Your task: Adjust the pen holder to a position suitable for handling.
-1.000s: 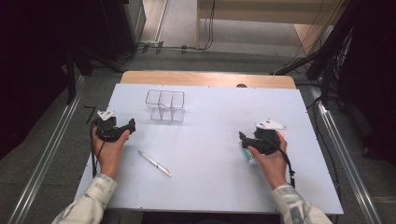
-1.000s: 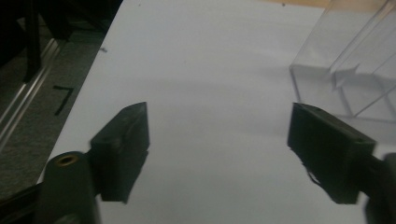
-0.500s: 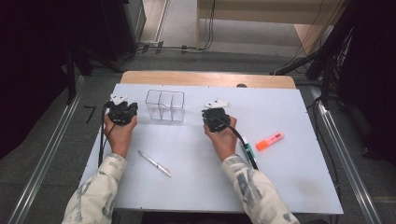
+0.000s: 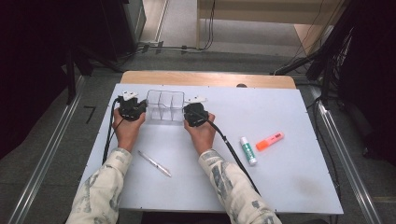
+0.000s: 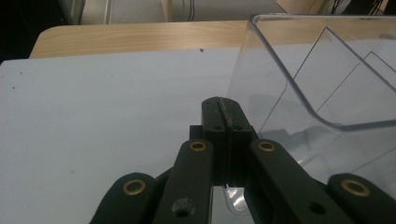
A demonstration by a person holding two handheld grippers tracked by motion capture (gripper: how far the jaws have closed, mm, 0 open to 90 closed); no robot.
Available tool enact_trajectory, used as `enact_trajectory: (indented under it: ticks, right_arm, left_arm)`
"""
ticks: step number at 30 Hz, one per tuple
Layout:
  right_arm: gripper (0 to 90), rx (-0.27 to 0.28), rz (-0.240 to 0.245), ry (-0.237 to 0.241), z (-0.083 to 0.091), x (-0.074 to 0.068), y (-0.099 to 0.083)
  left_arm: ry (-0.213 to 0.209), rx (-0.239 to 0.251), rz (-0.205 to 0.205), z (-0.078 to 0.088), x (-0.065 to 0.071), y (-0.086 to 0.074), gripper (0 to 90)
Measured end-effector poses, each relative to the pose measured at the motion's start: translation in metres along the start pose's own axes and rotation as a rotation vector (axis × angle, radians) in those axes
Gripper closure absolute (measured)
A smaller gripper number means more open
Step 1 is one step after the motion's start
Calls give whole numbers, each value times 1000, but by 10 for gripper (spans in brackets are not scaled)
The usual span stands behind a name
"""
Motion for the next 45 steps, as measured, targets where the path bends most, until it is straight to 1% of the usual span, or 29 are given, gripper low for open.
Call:
enact_trajectory:
  ticks: [2,4,6,8,11,14,16,18,20,24,27,30,32,34,35,36,38,39,40,41,42,43,45]
  right_arm:
    - [880,-1,-11,5,2,5,-2]
    - [879,-2,-16,-2,7,14,-5]
    - [880,-5,-14,-12,14,25,-10]
    - [880,-15,-7,-14,24,36,-17]
    - [880,-25,-5,-28,41,54,-30]
    - [879,-30,-28,-35,55,73,-43]
    - [880,-30,-42,-33,64,83,-51]
    - [879,-27,-46,-35,71,91,-59]
    - [879,-24,-63,-31,76,97,-64]
    - [880,-26,-72,-41,81,105,-69]
    - [880,-25,-71,-49,83,106,-71]
    - [879,-22,-75,-49,84,107,-72]
    - [876,-20,-67,-55,84,107,-72]
    - [776,-17,-50,-75,85,109,-72]
    - [741,-17,-48,-80,86,111,-72]
    - [724,-13,-48,-87,89,113,-72]
    - [686,0,-45,-92,96,120,-75]
    - [668,2,-48,-90,100,123,-77]
    - [651,6,-49,-91,105,127,-79]
    - [631,11,-47,-92,109,132,-81]
    - [607,18,-44,-91,114,136,-83]
    - [581,18,-47,-85,118,139,-86]
    - [536,21,-40,-84,127,144,-93]
  left_arm:
    - [-31,-13,-8,1,7,-1,900]
    - [-54,-24,-35,2,20,-4,900]
    - [-69,-38,-57,4,36,-6,900]
    - [-83,-55,-52,5,53,-10,900]
    - [-112,-66,-54,5,80,-13,900]
    - [-133,-77,-69,3,104,-16,900]
    - [-144,-80,-82,2,116,-17,900]
    - [-158,-80,-90,0,126,-17,900]
    - [-163,-87,-99,-1,133,-18,900]
    - [-168,-86,-95,-2,142,-19,900]
    - [-169,-82,-99,-2,145,-19,900]
    - [-169,-86,-96,-2,146,-19,900]
    - [-152,-107,-114,-1,146,-21,900]
    - [-114,-102,-133,4,141,-20,900]
    - [-114,-102,-133,4,141,-20,896]
    - [-87,-66,-122,14,130,-17,863]
    - [-75,-28,-102,28,116,-14,831]
    - [-74,-21,-88,36,109,-13,828]
    - [-74,-21,-88,36,109,-13,828]
    - [-61,-14,-57,51,93,-14,818]
    - [-52,-15,-43,58,85,-15,758]
    - [-53,-10,-26,65,78,-17,698]
    - [-25,0,-4,78,62,-21,631]
Point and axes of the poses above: each handheld gripper's, and its own axes: z roughly backward along the jaws, y roughly out of its top, x roughly to its right, the point moved 7 cm from there along -z, roughly forward along the jaws, and after that the axes turned 7 degrees about -x, right-handed, at the moved point
